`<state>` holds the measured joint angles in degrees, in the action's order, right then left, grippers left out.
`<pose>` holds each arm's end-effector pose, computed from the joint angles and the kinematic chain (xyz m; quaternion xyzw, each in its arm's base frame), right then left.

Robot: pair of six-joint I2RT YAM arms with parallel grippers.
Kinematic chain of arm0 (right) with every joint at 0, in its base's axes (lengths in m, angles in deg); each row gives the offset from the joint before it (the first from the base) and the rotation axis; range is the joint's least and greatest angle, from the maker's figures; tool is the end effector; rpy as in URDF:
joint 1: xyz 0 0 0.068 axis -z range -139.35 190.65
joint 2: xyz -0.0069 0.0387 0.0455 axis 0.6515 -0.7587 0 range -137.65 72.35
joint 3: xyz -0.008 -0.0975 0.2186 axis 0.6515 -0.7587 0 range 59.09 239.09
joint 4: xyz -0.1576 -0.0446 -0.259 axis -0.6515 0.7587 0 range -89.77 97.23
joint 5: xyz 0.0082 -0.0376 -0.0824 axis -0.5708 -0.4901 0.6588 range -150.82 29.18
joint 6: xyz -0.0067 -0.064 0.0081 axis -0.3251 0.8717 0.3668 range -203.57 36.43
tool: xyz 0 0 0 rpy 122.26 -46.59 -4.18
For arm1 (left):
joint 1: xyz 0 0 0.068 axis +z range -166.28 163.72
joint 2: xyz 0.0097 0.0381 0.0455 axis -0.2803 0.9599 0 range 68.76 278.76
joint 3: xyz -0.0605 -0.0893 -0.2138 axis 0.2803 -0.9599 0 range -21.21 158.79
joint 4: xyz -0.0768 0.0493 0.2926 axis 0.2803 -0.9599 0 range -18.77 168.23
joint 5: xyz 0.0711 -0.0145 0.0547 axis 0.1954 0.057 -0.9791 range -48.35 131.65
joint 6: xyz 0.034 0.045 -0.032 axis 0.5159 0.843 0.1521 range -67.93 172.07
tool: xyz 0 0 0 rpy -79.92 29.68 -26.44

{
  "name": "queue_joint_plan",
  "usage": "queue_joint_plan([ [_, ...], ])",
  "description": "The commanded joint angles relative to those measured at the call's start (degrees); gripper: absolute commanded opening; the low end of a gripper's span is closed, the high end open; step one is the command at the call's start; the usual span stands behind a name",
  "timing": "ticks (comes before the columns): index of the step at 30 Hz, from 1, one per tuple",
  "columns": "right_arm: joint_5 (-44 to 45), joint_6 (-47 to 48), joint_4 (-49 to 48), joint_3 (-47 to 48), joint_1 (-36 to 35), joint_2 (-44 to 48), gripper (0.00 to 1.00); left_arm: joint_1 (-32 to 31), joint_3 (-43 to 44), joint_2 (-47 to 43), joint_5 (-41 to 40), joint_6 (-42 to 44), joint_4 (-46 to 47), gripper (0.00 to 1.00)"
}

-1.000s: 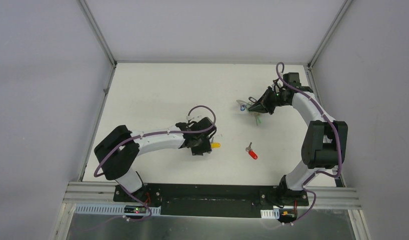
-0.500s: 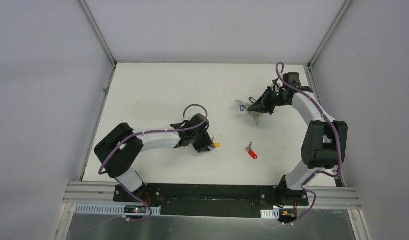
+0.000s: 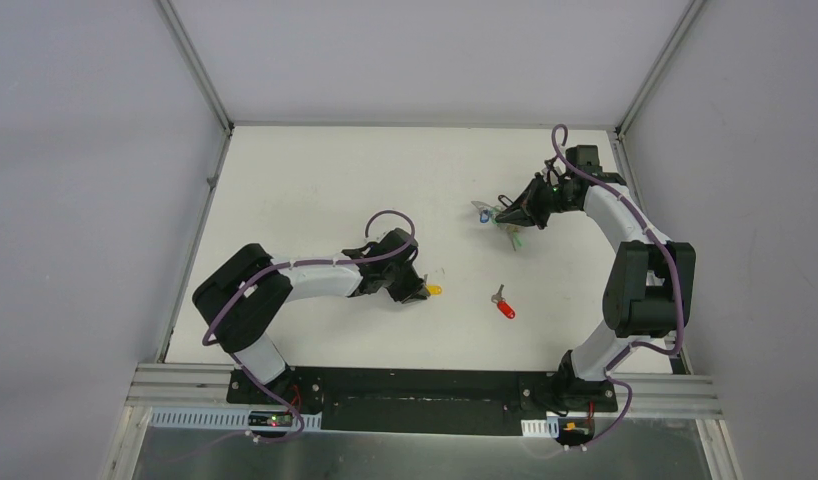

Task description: Put the keys on the keyring

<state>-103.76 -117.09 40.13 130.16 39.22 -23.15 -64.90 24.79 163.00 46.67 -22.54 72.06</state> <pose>0.3802 0.0441 0.1754 0.1726 0.8945 0.4025 0.0901 0.2275 -0.2647 0.0628 -0.2008 0.9299 -0.2885 0.1085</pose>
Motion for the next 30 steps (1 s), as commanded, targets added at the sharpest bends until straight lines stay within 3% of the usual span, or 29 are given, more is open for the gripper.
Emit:
queue_joint_plan([
  [1, -2.2, 0.3, -0.3, 2.4, -0.4, 0.6, 0.00, 0.6, -0.9, -1.2, -2.4, -0.9, -3.0, 0.19],
  [6, -2.4, 0.1, -0.4, 2.3, -0.5, 0.3, 0.00, 0.8, -1.9, -2.6, -4.0, -0.6, -3.1, 0.28],
  [22, -3.5, 0.2, -0.7, 2.3, -0.9, -0.3, 0.00, 1.0, -1.7, -3.0, -8.6, 2.0, -2.6, 0.17],
  [26, -3.7, 0.1, -0.6, 2.6, -1.0, -0.5, 0.00, 1.3, -1.0, -1.2, -6.9, 2.9, -1.0, 0.16],
  [30, -3.6, 0.2, -0.4, 2.9, -1.0, -0.4, 0.00, 1.2, -0.1, -0.4, -5.6, 3.2, -1.0, 0.09],
])
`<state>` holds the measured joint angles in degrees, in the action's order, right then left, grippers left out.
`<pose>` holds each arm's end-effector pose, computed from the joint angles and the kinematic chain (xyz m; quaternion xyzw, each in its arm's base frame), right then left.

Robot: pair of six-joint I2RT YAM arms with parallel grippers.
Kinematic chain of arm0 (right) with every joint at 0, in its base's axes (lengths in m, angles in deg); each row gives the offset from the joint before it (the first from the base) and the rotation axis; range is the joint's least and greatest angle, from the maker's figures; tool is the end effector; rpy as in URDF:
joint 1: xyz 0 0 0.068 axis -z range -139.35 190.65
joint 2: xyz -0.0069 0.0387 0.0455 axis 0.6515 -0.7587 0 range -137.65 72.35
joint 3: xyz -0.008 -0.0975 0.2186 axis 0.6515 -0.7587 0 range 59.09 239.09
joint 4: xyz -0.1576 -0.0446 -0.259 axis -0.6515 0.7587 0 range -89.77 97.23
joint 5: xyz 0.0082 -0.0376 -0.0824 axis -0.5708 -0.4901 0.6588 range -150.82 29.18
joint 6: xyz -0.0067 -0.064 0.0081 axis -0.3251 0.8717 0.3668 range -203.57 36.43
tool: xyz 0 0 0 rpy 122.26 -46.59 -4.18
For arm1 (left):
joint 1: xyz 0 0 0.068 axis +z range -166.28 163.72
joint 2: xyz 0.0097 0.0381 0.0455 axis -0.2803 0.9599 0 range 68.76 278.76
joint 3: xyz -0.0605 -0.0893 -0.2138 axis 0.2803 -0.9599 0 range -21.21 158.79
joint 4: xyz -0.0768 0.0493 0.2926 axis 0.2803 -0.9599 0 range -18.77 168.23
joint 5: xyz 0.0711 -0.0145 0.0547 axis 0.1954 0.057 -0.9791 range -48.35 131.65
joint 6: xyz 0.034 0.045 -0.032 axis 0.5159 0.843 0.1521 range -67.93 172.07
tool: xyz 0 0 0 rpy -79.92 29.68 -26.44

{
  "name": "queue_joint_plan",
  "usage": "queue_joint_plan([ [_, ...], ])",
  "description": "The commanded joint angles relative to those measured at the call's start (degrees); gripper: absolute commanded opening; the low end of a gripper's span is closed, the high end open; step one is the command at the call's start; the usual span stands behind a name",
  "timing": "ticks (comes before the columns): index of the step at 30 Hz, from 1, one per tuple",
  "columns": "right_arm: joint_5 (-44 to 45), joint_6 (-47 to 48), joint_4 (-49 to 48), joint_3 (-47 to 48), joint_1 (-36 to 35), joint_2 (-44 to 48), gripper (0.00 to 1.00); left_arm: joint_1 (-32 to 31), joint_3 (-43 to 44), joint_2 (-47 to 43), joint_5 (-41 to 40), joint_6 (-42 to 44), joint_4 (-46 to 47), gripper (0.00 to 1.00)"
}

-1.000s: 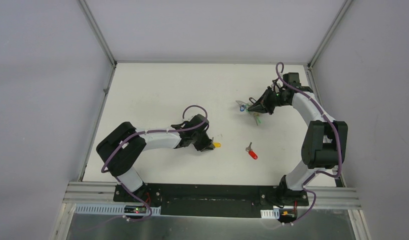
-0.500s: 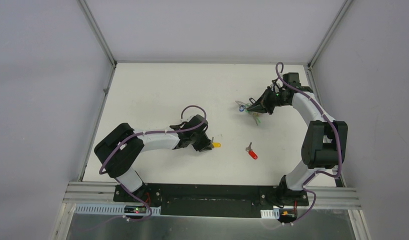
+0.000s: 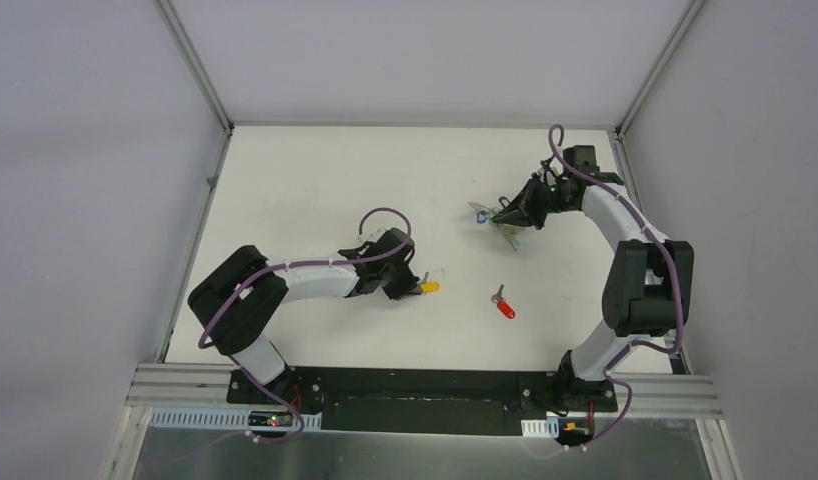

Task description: Put the keys on the keyring

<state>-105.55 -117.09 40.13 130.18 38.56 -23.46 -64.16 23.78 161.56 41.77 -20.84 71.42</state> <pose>0.3796 0.0496 0.1746 0.1639 0.8911 0.4156 0.0799 0.2309 -0.2554 0.0646 -0.2061 0.9301 -0.2647 0.1493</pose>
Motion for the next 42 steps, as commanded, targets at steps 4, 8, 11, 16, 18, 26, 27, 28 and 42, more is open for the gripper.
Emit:
queue_joint_plan([
  [4, -0.9, 1.1, 0.8, 3.4, -0.5, 0.0, 0.00, 0.5, 0.7, -1.2, -1.5, 2.5, -0.4, 0.00],
  [8, 0.6, 2.7, 2.8, 4.7, -0.8, 0.3, 0.00, 0.5, 1.1, -6.5, -4.4, 5.8, -3.4, 0.00],
  [11, 2.1, 3.9, 4.4, 7.2, -1.8, 0.6, 0.00, 0.6, 3.2, -11.5, -7.9, 11.8, -8.0, 0.00],
  [16, 7.7, 8.3, 10.0, 15.0, -5.8, 0.8, 0.00, 0.6, 8.6, -20.1, -13.7, 29.7, -16.2, 0.00],
  [18, 10.0, 10.8, 12.7, 19.2, -8.3, 0.5, 0.00, 0.6, 10.6, -23.7, -14.3, 39.3, -17.6, 0.00],
  [26, 13.7, 25.6, 16.1, 29.7, -16.2, 2.2, 0.00, 0.6, 14.6, -35.7, -12.4, 68.1, -21.4, 0.00],
  [27, 13.2, 27.2, 15.1, 29.4, -16.5, 2.9, 0.00, 0.6, 14.7, -37.1, -12.4, 70.2, -21.4, 0.00],
  [28, 12.7, 28.2, 13.6, 28.6, -16.6, 3.7, 0.00, 0.6, 14.7, -38.2, -12.4, 71.8, -21.4, 0.00],
  [42, -14.5, 37.8, -9.9, 13.6, -16.9, 12.2, 0.00, 0.6, 17.0, -42.5, -5.3, 81.0, -22.3, 0.00],
])
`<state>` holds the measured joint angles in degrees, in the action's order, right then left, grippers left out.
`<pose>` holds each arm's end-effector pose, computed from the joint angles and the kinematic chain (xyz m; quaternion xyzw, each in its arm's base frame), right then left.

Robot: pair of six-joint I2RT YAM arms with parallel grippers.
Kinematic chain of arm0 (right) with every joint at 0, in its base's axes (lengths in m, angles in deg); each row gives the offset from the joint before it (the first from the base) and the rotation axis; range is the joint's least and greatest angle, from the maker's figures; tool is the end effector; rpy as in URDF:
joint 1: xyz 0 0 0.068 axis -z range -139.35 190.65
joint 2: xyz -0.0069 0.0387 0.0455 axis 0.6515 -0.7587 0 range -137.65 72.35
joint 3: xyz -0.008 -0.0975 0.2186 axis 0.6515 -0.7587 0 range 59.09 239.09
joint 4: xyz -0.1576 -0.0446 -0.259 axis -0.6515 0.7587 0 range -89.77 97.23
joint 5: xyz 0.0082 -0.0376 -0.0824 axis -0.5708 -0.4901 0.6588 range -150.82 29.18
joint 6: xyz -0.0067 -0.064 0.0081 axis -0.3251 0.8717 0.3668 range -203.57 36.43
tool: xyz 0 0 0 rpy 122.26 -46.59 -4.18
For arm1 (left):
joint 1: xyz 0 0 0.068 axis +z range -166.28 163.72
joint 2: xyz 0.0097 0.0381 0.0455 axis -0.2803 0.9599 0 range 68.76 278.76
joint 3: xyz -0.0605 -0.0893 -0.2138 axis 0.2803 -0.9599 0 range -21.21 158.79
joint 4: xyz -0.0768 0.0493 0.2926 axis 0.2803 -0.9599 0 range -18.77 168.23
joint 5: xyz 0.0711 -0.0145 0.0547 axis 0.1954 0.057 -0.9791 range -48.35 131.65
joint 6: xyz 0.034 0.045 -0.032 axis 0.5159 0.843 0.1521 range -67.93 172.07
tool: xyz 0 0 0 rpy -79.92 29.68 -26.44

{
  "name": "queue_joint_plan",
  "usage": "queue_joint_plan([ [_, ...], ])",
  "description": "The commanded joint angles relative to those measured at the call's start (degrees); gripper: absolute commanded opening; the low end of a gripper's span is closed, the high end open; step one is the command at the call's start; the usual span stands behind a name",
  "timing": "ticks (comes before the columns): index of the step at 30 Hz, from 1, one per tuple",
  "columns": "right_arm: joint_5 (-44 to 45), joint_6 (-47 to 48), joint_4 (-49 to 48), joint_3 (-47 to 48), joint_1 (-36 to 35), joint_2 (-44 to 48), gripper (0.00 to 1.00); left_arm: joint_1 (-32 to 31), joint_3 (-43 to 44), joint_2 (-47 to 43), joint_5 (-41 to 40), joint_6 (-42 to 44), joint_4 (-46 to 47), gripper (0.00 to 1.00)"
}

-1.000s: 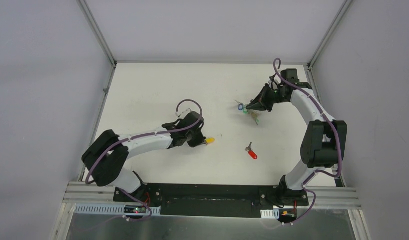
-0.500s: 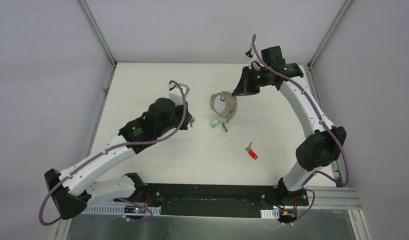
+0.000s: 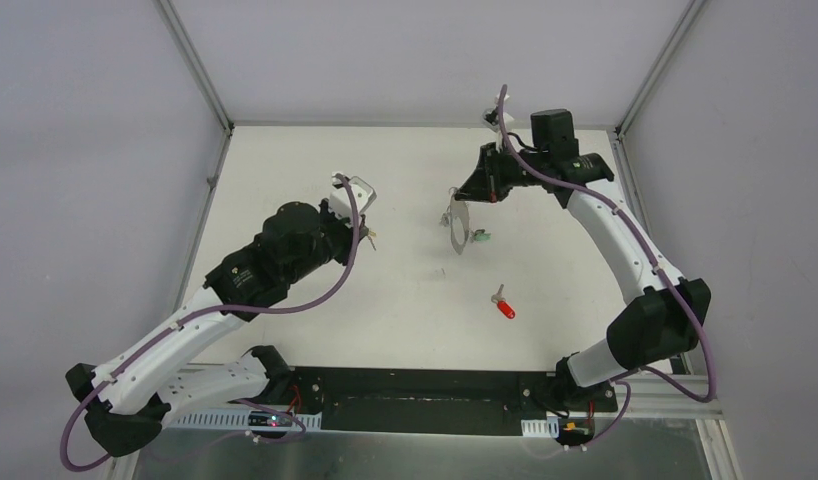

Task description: Put the keys on the keyring

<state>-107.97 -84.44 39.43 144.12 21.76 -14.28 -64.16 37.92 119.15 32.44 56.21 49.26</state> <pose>0.3500 0.1591 0.3235 -0.2950 0.7970 0.4237 0.3135 0.1872 -0.1948 0.3511 0.3173 0.7550 -0.1512 0.5536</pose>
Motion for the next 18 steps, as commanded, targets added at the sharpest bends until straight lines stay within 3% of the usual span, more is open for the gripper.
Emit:
queue_joint_plan([
  [1, -14.3, 6.0, -8.8, -0.4, -0.3, 2.7, 0.00, 0.6, 3.2, 0.2, 5.3, 4.8, -0.2, 0.00],
  [6, -24.5, 13.3, -8.7, -2.2, -1.6, 3.3, 0.00, 0.6, 4.2, 1.2, 8.8, 7.8, -0.1, 0.00],
  [10, -24.4, 23.9, -6.4, -5.0, -3.9, 5.8, 0.00, 0.6, 4.5, 1.3, 15.8, 11.9, 0.2, 0.00],
  [18, -25.1, 38.6, -6.7, -11.3, -6.8, 11.3, 0.00, 0.6, 6.2, 2.0, 20.0, 13.2, 1.0, 0.00],
])
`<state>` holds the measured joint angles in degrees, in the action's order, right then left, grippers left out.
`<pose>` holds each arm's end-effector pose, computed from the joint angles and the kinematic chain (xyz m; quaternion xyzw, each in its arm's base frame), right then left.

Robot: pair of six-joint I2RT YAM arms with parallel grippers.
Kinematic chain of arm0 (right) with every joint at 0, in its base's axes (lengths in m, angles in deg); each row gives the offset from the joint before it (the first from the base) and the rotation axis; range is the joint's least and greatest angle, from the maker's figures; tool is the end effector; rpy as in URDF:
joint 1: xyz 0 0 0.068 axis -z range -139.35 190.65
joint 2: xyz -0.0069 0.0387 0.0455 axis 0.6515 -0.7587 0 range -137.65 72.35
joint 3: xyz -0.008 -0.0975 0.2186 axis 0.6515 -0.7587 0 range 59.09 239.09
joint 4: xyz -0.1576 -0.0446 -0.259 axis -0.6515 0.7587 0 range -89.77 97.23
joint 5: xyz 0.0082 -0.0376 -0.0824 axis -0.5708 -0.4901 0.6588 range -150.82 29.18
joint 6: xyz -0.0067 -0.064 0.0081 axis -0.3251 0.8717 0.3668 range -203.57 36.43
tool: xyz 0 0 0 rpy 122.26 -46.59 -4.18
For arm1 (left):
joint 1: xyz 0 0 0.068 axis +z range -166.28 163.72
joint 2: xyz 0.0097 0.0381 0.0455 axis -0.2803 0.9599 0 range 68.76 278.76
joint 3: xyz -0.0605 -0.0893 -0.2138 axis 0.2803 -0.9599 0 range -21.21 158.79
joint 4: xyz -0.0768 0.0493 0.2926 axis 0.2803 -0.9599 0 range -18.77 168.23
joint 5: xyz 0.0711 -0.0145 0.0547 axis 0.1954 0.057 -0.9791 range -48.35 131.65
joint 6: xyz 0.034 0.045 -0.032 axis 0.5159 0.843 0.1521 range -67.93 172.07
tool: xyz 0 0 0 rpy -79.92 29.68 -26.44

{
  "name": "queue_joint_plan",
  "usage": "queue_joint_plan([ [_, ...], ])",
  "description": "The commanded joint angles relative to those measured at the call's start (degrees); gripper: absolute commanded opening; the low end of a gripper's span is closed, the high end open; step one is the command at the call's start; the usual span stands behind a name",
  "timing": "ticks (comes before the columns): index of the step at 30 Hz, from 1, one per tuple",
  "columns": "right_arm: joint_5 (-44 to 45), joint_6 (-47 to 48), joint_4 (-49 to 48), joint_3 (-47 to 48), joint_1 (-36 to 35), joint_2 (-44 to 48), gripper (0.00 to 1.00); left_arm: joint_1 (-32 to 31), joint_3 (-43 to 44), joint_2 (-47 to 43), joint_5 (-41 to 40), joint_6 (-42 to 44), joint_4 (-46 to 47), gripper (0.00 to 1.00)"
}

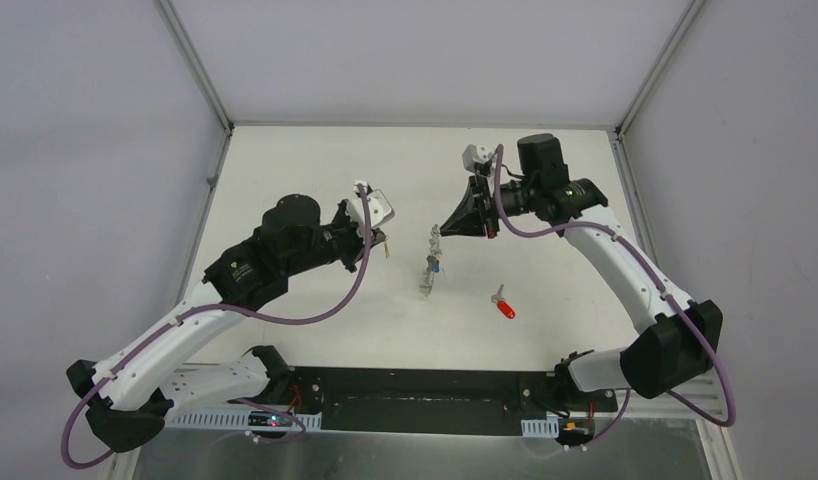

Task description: Put the keys on the keyring

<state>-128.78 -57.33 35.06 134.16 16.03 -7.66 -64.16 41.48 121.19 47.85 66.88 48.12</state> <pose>0.2970 0.1878 0.3145 -0.5367 0.5762 0.5010 0.3591 0.1800 -0.2070 0.3643 0.4516 0.6818 -0.2057 0.5375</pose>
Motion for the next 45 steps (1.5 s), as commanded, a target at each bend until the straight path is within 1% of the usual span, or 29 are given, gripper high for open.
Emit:
queue_joint_plan([
  [1, -4.4, 12.7, -2.8, -1.9, -1.4, 5.2, 0.00, 0.5, 2.6, 0.0, 5.8, 3.2, 2.5, 0.00],
  [4, -5.1, 14.4, -4.9, -3.9, -2.3, 6.5, 0.00, 0.5, 2.2, 0.0, 10.9, 6.8, 4.0, 0.00],
  [7, -6.2, 13.9, -6.3, -4.4, -2.9, 6.7, 0.00, 0.4, 2.1, 0.4, 13.7, 7.7, 6.3, 0.00],
  [10, -5.4, 13.0, -6.5, -4.0, -3.8, 6.3, 0.00, 0.2, 2.5, 1.0, 16.1, 7.0, 7.5, 0.00],
  [13, -3.2, 9.7, -7.9, -3.9, -4.7, 5.9, 0.00, 0.1, 2.8, 1.7, 18.2, 2.9, 9.0, 0.00],
  [18, -1.6, 7.4, -9.1, -3.9, -6.3, 5.2, 0.00, -0.1, 4.0, 4.1, 16.7, -7.8, 10.2, 0.00],
  [21, -0.6, 7.4, -9.0, -4.1, -7.3, 5.2, 0.00, -0.5, 4.5, 5.0, 16.0, -10.6, 10.6, 0.00],
  [25, 2.0, 6.7, -8.9, -3.8, -8.6, 5.2, 0.00, -1.3, 4.6, 5.6, 16.2, -11.2, 10.7, 0.00],
  [32, 4.5, 3.9, -7.2, -2.5, -9.8, 4.5, 0.00, -1.8, 4.1, 5.1, 14.1, -13.2, 10.8, 0.00],
  [42, 7.1, 3.7, -5.7, -1.9, -10.8, 4.6, 0.00, -2.6, 4.1, 5.7, 14.3, -14.3, 9.9, 0.00],
  [45, 7.7, 3.6, -5.6, -1.9, -10.9, 4.7, 0.00, -2.5, 4.0, 4.9, 12.3, -14.2, 8.9, 0.00],
])
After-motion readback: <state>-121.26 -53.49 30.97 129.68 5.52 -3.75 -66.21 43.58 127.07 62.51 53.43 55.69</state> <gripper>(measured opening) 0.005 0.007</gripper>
